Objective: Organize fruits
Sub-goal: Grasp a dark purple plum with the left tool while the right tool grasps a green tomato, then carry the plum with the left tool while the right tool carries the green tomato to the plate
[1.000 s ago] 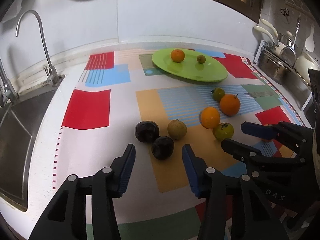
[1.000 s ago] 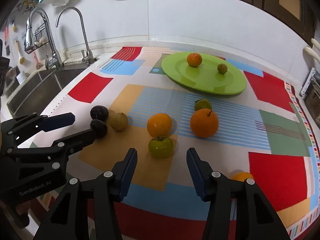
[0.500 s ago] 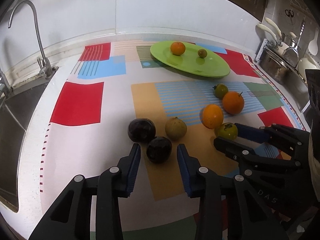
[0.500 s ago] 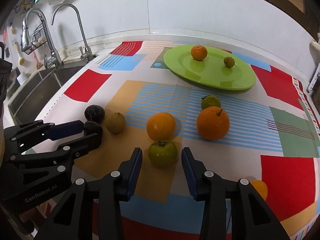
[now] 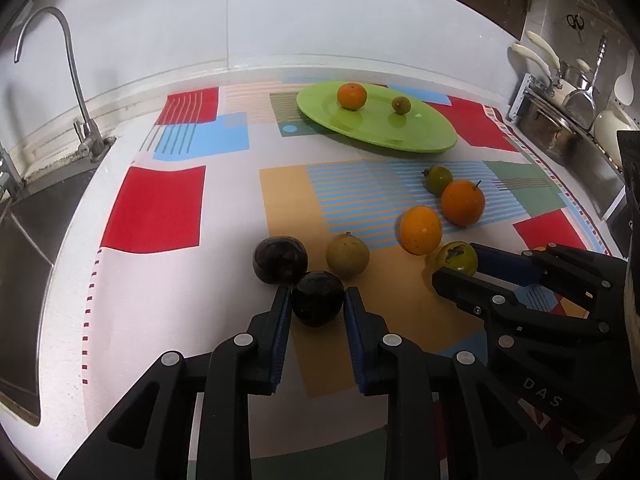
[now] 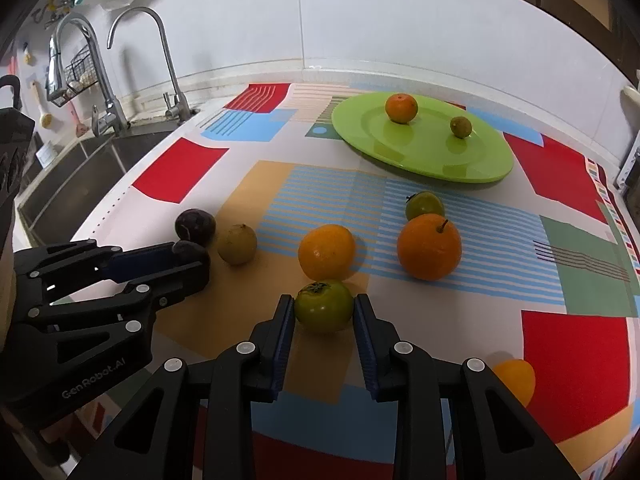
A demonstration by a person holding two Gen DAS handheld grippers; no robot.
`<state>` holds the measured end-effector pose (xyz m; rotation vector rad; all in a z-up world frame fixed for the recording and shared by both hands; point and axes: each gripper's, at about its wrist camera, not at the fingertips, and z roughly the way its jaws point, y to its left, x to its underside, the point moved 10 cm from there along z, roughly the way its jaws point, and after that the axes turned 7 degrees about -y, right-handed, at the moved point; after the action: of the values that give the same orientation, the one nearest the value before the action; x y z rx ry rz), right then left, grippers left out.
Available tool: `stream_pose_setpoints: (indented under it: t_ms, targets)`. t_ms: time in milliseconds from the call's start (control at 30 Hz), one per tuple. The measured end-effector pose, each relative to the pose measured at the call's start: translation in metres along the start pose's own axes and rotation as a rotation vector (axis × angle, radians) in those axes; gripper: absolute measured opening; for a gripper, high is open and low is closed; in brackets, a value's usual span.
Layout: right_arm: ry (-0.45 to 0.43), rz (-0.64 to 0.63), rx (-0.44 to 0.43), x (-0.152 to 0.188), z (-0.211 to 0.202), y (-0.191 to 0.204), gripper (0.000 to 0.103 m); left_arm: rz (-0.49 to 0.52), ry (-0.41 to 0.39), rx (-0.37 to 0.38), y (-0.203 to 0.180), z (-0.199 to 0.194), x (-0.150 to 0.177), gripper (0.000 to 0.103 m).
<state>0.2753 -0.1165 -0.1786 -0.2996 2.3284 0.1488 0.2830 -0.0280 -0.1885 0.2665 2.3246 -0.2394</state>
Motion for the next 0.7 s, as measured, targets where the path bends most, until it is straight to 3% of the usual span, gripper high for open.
stream_pose_setpoints:
  t_ms: [700]
  targets:
    - [-0.132, 0.003, 0.006, -0.034, -0.046, 0.003, 0.031, 0.037, -0.111, 0.020, -0.010, -0.050, -0.045, 0.027]
